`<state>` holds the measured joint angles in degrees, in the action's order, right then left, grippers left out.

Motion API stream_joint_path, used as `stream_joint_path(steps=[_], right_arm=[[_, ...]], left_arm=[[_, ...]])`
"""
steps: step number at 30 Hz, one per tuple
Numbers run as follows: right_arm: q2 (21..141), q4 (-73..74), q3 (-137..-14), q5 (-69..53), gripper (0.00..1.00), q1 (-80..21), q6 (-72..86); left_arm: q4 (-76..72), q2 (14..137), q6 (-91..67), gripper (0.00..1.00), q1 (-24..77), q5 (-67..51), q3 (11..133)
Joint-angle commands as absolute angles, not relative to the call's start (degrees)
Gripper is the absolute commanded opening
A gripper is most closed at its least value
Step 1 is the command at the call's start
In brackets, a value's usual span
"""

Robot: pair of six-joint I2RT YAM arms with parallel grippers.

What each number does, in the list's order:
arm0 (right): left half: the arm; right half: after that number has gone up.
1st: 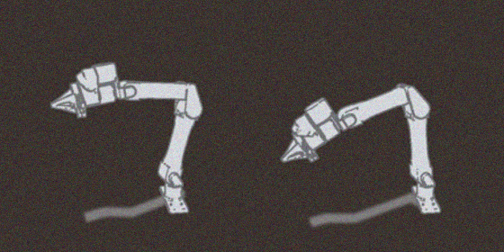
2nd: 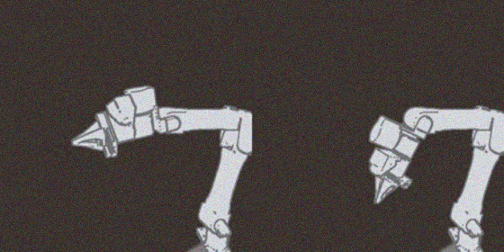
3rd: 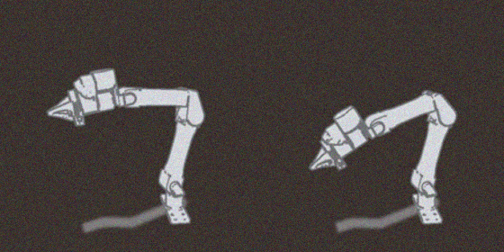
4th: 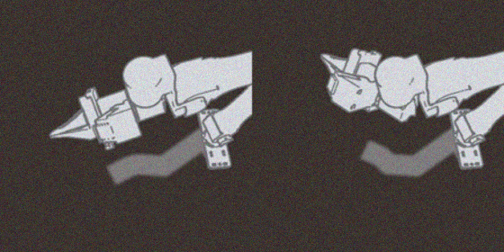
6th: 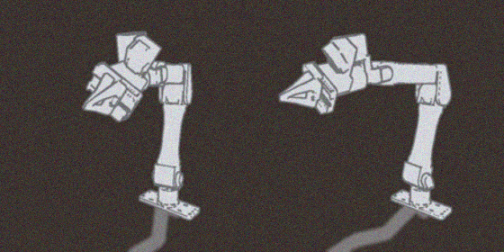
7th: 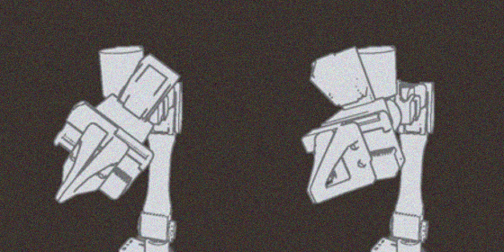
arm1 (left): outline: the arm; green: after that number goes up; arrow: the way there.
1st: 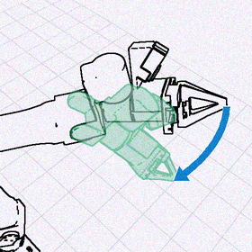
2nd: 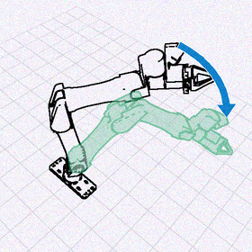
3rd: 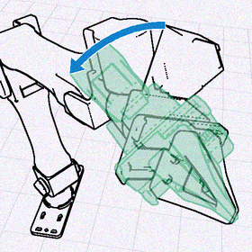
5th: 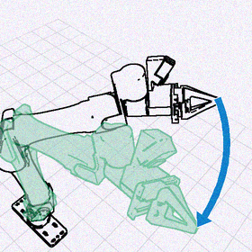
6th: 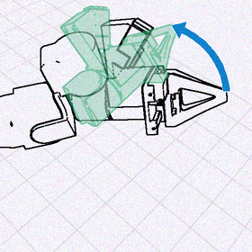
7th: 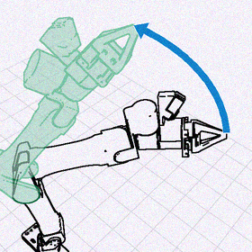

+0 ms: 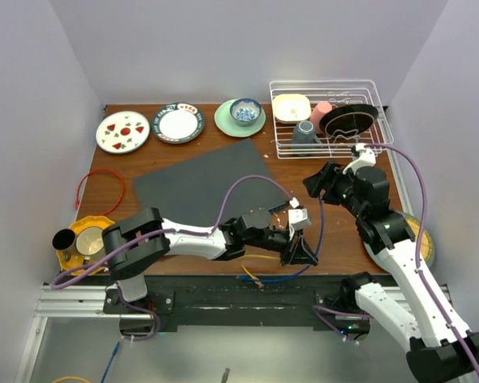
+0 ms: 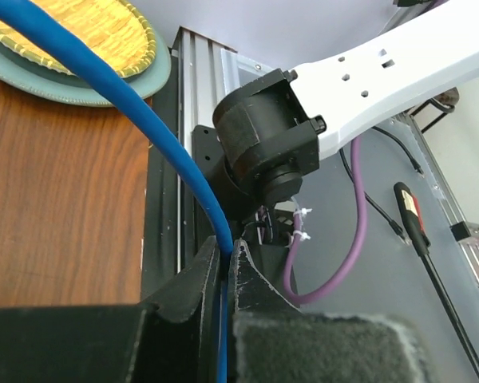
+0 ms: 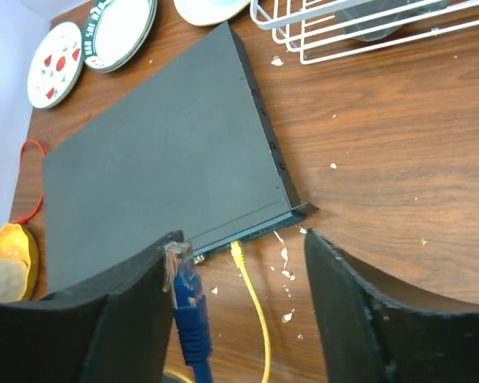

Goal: Pull the plug from the switch port
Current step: Place the connector at the corner of the board.

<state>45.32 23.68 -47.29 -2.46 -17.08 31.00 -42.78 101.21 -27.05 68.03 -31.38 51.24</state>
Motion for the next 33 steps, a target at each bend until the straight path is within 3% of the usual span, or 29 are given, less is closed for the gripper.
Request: stream_joint_path(steps=[1, 4, 12, 22, 26, 33], right_arm=[[42.6, 23.1, -45.9, -1.1, 0.73, -16.9, 32.3], [41.9, 22.4, -45.6, -0.6, 0.83, -17.0, 33.7], [41.2, 22.2, -46.0, 2.1, 0.83, -17.0, 35.0], [42.6, 20.5, -45.3, 0.2, 0.82, -16.9, 35.0], [42.7, 20.0, -45.0, -1.2, 0.82, -17.0, 34.7], [43.7, 19.6, -44.6, -3.2, 0.81, -17.0, 34.5]], left_arm=[[-44.3, 94.9, -28.9, 0.0, 68.3, -33.0, 51.7], [-43.1, 90.8, -29.3, 0.0, 68.4, -33.0, 50.7], [-24.3, 79.7, -26.3, 0.0, 68.4, -36.0, 56.3], [-1.4, 66.5, -20.1, 0.0, 68.3, -27.9, 62.9], [1.8, 64.9, -20.7, 0.0, 68.3, -28.6, 62.1], [-9.3, 70.0, -30.1, 0.0, 68.4, -43.0, 54.8]])
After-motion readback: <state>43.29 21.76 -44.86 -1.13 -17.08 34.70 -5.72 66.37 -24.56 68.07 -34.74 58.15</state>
